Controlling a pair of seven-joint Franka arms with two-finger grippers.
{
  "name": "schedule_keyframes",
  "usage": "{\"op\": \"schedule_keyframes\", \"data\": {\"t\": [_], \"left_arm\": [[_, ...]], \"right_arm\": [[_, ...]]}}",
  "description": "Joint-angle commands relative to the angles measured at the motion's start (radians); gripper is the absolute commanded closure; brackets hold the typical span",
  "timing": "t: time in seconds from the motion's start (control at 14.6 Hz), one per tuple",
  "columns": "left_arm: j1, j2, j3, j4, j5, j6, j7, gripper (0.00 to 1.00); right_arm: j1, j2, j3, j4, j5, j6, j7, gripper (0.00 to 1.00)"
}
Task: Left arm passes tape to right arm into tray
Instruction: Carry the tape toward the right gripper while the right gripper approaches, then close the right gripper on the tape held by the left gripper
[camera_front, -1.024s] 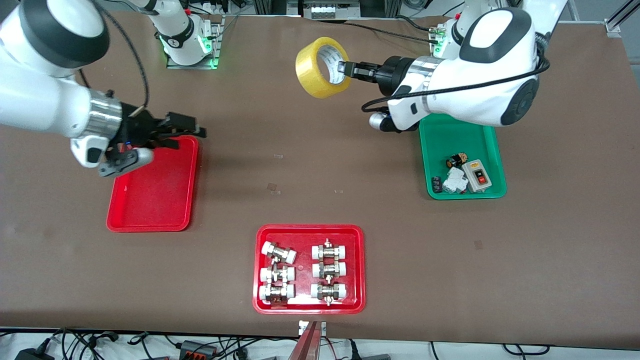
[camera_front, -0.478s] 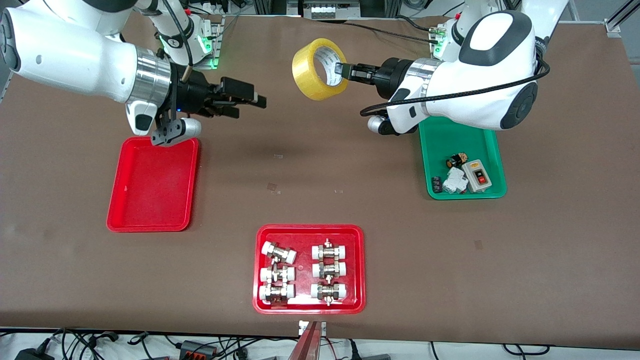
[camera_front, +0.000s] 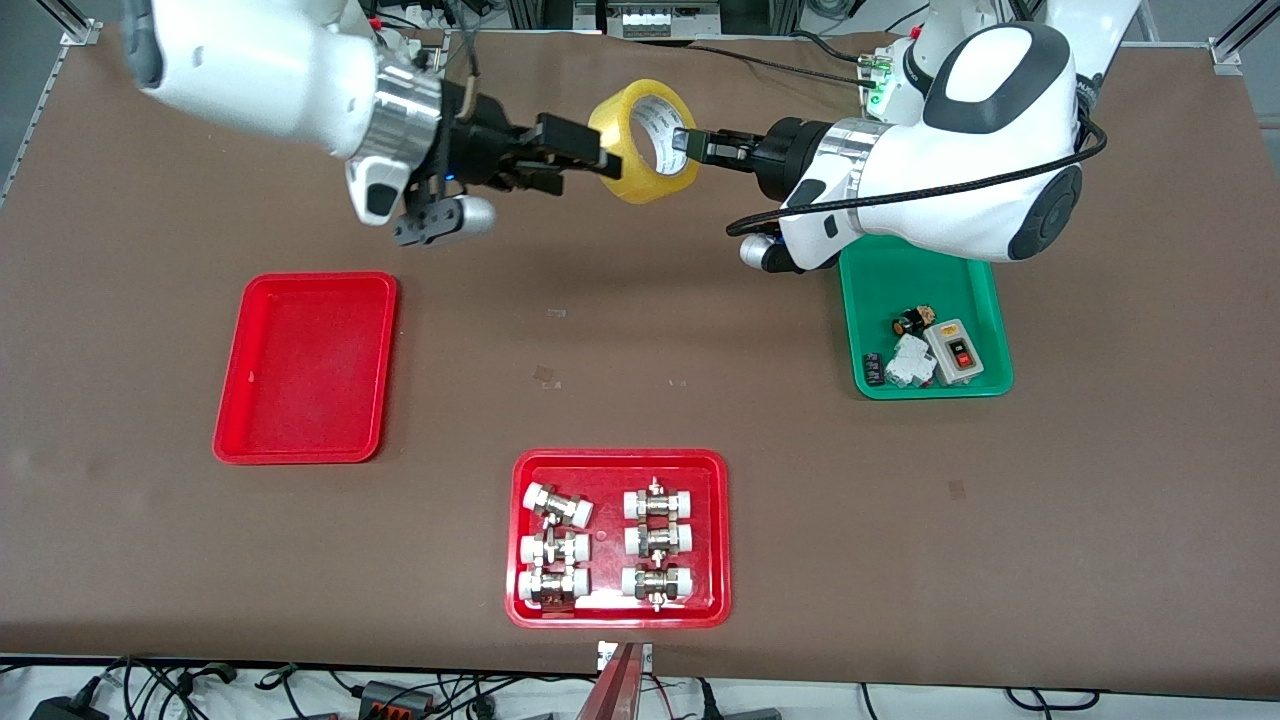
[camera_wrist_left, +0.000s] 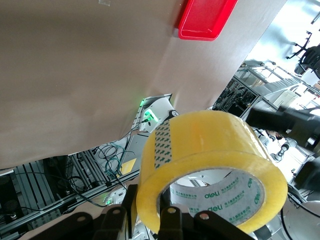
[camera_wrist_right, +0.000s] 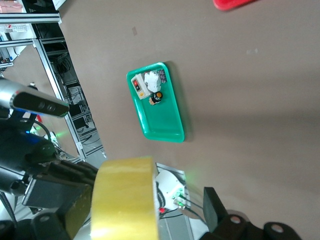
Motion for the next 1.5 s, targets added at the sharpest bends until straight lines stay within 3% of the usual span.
{"op": "schedule_keyframes", "data": {"t": [0.0,1.16,1.43], "left_arm": [[0.007,0.007,-0.006,0.03,-0.018,-0.015,-0.014,1.0],[0.011,0.005,-0.006,0.03,-0.02,-0.024,-0.009,1.0],[0.014,0.005,-0.006,0.03,-0.02,-0.025,-0.008,1.0]], "right_arm": [[0.014,0.014,-0.009,0.038,0.013,0.002,0.04,0.0],[0.03,0.015,-0.011,0.045,0.006,-0.054,0.03,0.0],[0.025,0.015,-0.012,0.045,0.012,-0.061,0.03,0.33]]}}
